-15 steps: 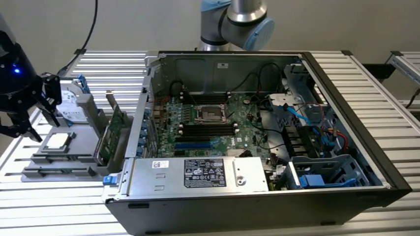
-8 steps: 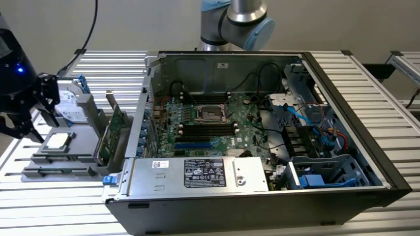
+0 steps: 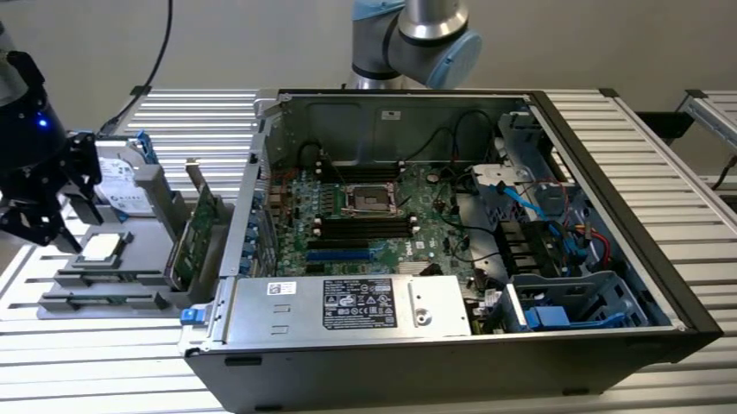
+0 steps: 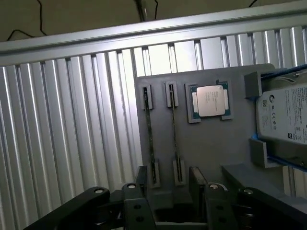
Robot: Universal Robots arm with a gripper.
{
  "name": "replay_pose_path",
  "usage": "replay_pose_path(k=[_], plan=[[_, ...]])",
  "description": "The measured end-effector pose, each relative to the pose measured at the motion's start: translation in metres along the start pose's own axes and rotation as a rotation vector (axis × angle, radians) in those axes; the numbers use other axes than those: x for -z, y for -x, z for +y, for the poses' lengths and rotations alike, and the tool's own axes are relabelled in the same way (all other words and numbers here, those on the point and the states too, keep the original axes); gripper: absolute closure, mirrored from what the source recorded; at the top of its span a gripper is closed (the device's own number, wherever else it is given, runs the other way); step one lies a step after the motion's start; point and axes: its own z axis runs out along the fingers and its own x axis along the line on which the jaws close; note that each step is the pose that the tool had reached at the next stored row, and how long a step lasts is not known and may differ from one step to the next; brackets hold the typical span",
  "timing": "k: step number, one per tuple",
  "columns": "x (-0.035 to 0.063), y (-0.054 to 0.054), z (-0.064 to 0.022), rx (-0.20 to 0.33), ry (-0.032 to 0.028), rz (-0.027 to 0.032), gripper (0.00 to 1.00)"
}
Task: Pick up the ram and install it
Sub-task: 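Pick up the ram and move it above insertion slot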
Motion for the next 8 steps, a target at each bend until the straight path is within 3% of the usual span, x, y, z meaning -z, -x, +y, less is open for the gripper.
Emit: replay_pose_path(k=[8], plan=[[-0.0126, -0.001, 0.008, 0.039, -0.001, 0.0016, 0.52]])
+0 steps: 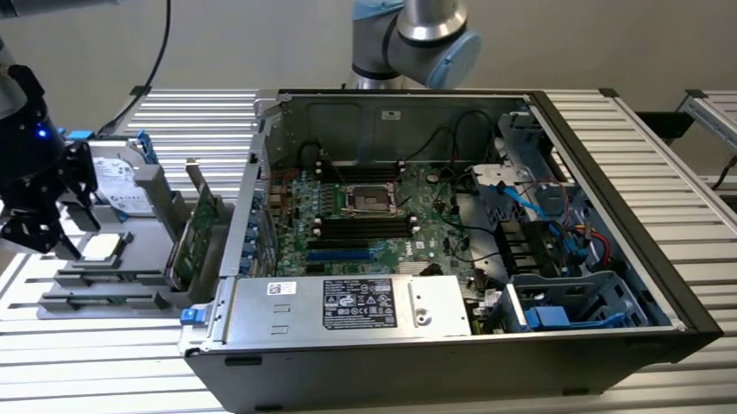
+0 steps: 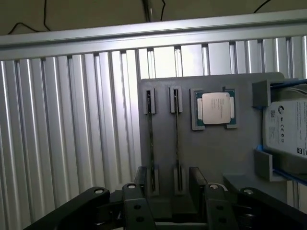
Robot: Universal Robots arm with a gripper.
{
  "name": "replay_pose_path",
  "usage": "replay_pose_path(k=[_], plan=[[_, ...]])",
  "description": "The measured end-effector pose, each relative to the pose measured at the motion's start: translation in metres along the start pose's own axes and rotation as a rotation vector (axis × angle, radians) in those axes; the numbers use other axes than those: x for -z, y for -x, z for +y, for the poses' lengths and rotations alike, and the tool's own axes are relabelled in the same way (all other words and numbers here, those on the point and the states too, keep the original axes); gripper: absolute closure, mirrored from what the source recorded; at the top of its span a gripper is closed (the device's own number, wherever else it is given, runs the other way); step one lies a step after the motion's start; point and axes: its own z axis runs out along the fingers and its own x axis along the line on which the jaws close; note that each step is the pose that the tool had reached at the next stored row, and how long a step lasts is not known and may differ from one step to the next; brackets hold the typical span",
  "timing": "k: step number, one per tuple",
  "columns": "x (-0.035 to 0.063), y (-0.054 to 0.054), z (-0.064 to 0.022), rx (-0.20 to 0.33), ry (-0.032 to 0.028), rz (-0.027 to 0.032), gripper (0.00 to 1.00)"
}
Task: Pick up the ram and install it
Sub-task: 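Pick up the ram and move it above insertion slot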
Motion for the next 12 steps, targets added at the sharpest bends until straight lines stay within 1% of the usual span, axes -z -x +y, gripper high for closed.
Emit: replay_pose_path(k=[5, 10, 12], plan=[[-0.006, -0.001, 0.0026, 0.023, 0.0006, 0.0012, 0.52], [-0.0113, -0.003, 0.0088, 0.03, 0.0006, 0.0015, 0.52], [-0.0143, -0.005, 0.0092, 0.036, 0.0013, 0.0013, 0.52]])
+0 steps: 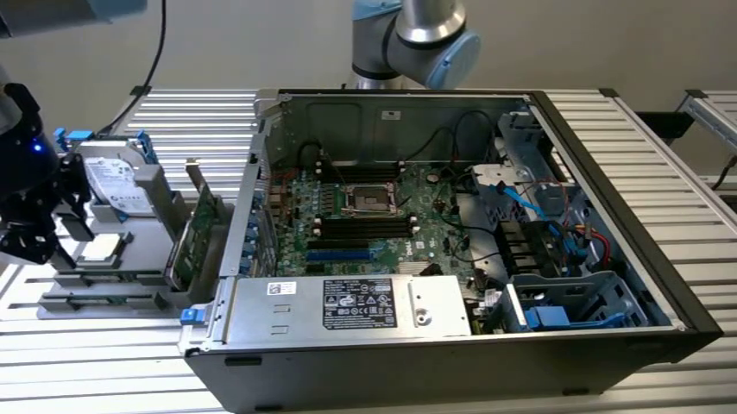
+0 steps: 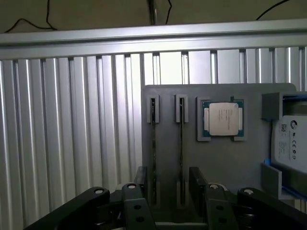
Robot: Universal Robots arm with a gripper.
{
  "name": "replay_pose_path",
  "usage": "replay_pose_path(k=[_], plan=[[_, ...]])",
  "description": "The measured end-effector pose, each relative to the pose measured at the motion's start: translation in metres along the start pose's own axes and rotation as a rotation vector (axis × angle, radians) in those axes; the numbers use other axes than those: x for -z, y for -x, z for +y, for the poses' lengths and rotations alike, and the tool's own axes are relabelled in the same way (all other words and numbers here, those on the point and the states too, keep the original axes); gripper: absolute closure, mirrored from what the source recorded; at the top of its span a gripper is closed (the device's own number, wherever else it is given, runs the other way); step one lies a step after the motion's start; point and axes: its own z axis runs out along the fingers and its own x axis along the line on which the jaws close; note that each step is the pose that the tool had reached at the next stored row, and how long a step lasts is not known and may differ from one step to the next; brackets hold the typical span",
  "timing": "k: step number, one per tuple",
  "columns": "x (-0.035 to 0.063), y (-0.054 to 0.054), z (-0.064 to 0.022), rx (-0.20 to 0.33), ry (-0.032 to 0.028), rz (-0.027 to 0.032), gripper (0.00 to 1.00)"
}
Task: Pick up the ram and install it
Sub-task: 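Pick up the ram and move it above insertion slot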
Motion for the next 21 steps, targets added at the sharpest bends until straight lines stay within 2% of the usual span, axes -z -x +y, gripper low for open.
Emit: replay_pose_path(k=[4, 21], plan=[[-0.0073, -0.004, -0.0002, 0.019, 0.0035, -0.0021, 0.52], [-0.0385, -0.012, 0.0003, 0.082, 0.002, 0.0003, 0.52]])
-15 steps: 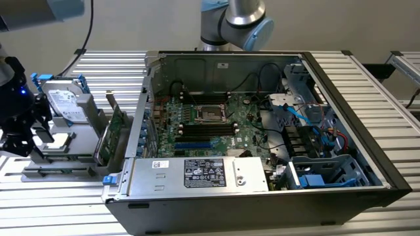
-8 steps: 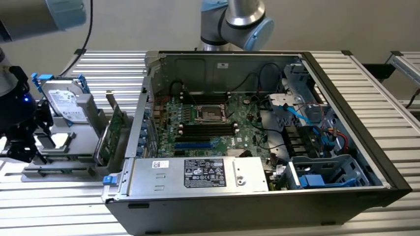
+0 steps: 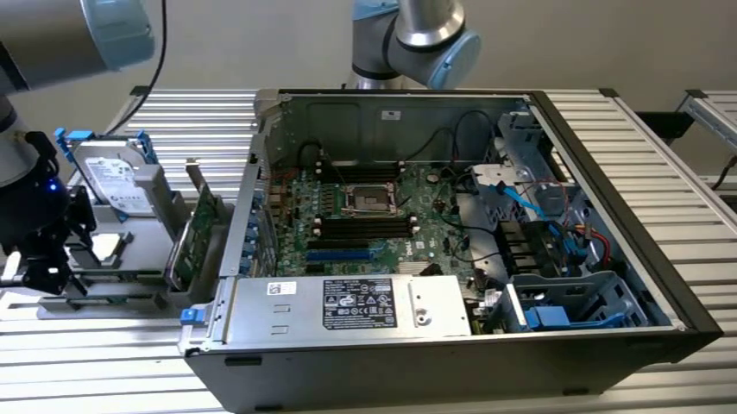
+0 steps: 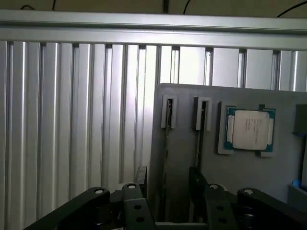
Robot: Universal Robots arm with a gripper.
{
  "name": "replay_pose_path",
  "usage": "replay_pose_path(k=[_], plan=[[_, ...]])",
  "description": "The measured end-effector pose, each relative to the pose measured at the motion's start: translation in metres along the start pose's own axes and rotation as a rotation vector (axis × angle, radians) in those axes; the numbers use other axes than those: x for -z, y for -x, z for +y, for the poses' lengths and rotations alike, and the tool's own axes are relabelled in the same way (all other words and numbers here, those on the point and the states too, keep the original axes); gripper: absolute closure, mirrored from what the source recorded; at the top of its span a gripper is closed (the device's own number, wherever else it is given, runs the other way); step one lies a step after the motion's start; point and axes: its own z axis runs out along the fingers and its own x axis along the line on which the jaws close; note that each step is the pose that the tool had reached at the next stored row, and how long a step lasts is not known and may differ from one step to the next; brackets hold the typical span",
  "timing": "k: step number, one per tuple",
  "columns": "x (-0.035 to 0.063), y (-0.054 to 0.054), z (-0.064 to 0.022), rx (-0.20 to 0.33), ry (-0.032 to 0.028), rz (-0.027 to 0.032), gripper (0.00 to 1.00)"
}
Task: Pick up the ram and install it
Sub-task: 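Pick up the ram and move it above insertion slot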
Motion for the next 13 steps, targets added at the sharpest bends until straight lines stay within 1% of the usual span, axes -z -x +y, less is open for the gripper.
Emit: replay_pose_path(k=[6, 10, 13], plan=[[-0.0111, -0.001, 0.0018, 0.023, -0.0006, 0.0011, 0.52], [-0.0183, -0.001, 0.0025, 0.026, -0.0009, 0.001, 0.52], [-0.0237, 0.0, 0.0025, 0.027, -0.0031, 0.0, 0.52]])
